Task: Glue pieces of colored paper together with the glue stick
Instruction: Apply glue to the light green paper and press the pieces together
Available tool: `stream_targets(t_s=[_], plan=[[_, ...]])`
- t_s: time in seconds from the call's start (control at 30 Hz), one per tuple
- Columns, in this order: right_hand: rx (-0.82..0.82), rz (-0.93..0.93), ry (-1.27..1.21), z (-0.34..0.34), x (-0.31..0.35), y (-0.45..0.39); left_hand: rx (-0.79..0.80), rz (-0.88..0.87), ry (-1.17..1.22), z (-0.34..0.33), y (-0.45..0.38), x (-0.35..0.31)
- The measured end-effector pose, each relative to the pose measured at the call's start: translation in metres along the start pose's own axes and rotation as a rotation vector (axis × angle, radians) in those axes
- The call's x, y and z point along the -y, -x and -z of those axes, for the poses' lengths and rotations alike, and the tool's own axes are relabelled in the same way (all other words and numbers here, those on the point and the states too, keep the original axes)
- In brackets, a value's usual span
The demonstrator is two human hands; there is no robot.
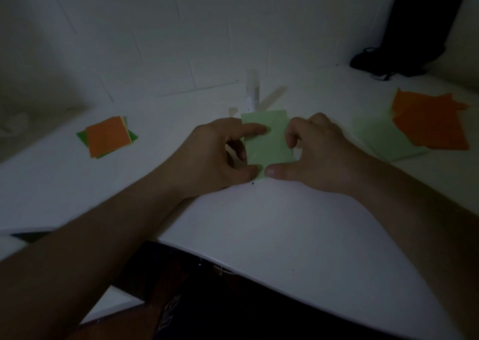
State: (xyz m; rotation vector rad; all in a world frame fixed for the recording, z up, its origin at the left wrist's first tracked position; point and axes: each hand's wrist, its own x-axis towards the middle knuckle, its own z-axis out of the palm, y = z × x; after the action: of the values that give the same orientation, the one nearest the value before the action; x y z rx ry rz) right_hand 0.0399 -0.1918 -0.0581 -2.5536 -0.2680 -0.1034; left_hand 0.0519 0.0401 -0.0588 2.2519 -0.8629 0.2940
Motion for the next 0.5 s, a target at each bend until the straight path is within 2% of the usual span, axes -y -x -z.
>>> stream_targets(t_s=[0.2, 0.5], plan=[[-0.042, -0.072, 0.023, 0.013, -0.019, -0.003, -0.001, -0.014, -0.002, -0.001, -0.002, 0.008], [-0.156, 0.048, -0.117, 0.013, -0.010, -0.005, -0.020, -0.044, -0.018, -0.003, -0.003, 0.007]])
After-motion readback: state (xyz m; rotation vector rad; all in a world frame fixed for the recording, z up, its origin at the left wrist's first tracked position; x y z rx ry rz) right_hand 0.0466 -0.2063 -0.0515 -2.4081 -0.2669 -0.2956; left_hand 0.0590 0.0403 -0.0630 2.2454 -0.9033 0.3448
